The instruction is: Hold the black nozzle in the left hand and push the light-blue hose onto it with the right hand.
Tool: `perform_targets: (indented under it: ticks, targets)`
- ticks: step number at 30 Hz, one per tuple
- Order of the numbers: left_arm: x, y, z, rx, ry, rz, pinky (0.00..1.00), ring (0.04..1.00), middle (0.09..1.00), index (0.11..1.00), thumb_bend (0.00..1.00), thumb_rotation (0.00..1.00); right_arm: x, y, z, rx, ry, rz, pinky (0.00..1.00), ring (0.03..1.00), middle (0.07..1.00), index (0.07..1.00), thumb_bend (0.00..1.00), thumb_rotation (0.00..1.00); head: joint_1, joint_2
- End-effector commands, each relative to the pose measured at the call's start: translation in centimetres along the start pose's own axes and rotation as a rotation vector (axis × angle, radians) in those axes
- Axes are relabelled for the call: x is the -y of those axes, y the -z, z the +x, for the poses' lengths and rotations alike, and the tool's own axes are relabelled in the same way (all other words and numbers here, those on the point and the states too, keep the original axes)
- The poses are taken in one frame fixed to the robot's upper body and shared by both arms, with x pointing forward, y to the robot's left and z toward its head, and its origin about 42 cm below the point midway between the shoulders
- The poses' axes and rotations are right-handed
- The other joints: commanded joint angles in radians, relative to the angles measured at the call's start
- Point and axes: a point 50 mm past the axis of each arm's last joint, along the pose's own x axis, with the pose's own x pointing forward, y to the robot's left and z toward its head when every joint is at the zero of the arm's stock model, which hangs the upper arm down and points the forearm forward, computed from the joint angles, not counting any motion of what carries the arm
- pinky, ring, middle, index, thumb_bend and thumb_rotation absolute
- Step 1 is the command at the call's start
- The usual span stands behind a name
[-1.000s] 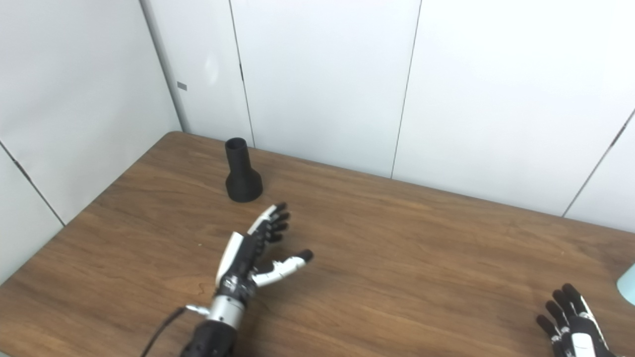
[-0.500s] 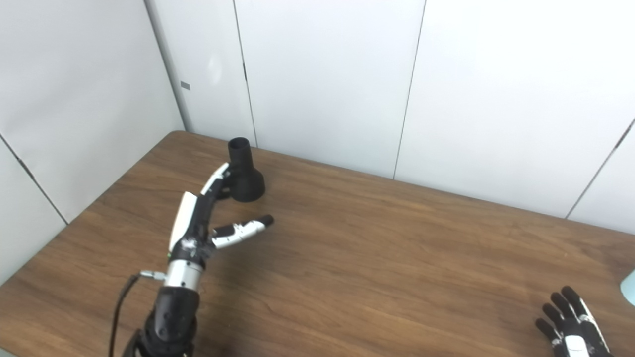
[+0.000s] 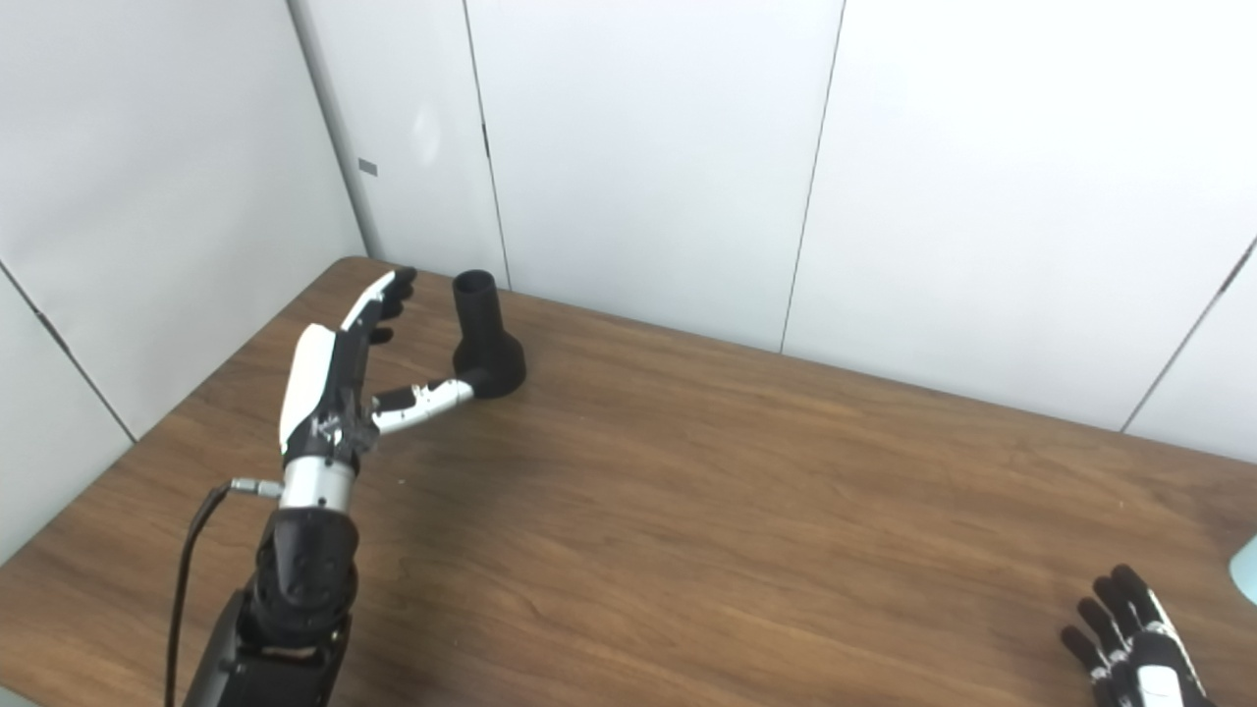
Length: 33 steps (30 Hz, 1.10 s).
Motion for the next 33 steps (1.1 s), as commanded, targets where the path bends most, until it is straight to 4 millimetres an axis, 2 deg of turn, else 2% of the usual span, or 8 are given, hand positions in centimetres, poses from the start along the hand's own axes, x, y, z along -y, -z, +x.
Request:
perform_targets:
  ticks: [1,5,9,14,17,21,31,33]
  targets:
    - [-1.2,-1.1,1.7,0.057,-0.048,-0.004,0.81,0.851,0.885,0.893,0.81,0.18,0.0,-0.8,0.4,0.034,-0.018,-0.007,0.89,0.937,0.943,0.929,0.64,0.78,-0.001,0.000]
    - [-1.0,-0.5,3.3,0.042,-0.030,0.001,0.78,0.851,0.898,0.897,0.82,0.18,-0.1,-0.8,0.5,0.026,-0.021,0.009,0.89,0.940,0.949,0.942,0.65,0.75,-0.008,0.000]
    - [-0.4,0.4,4.9,0.032,-0.005,0.061,0.81,0.881,0.904,0.900,0.83,0.20,-0.3,-0.7,0.5,0.020,-0.023,0.017,0.90,0.941,0.952,0.939,0.67,0.74,-0.011,-0.005]
    - [0.2,1.1,7.1,0.000,0.023,0.171,0.81,0.911,0.920,0.884,0.88,0.31,-0.7,-0.6,0.6,0.021,-0.024,0.031,0.93,0.946,0.957,0.955,0.64,0.72,-0.021,-0.005]
    - [0.3,1.3,8.2,-0.010,0.037,0.177,0.82,0.926,0.929,0.885,0.90,0.33,-0.8,-0.6,0.6,0.024,-0.023,0.032,0.93,0.943,0.954,0.957,0.63,0.73,-0.023,-0.005]
    - [0.5,1.8,9.5,-0.021,0.073,0.202,0.90,0.962,0.944,0.912,0.96,0.40,-0.9,-0.7,0.6,0.024,-0.017,0.027,0.92,0.937,0.950,0.952,0.64,0.69,-0.028,-0.001]
    - [1.5,2.0,11.0,-0.026,0.130,0.204,0.93,0.966,0.952,0.915,1.00,0.45,-0.7,-0.9,0.4,0.033,-0.036,-0.010,0.97,0.966,0.963,0.978,0.65,0.65,-0.031,0.001]
    - [1.8,2.2,11.4,-0.037,0.143,0.239,0.97,0.990,0.969,0.921,1.00,0.50,-0.6,-1.0,0.4,0.033,-0.033,-0.033,0.97,0.978,0.967,0.985,0.67,0.65,-0.031,0.001]
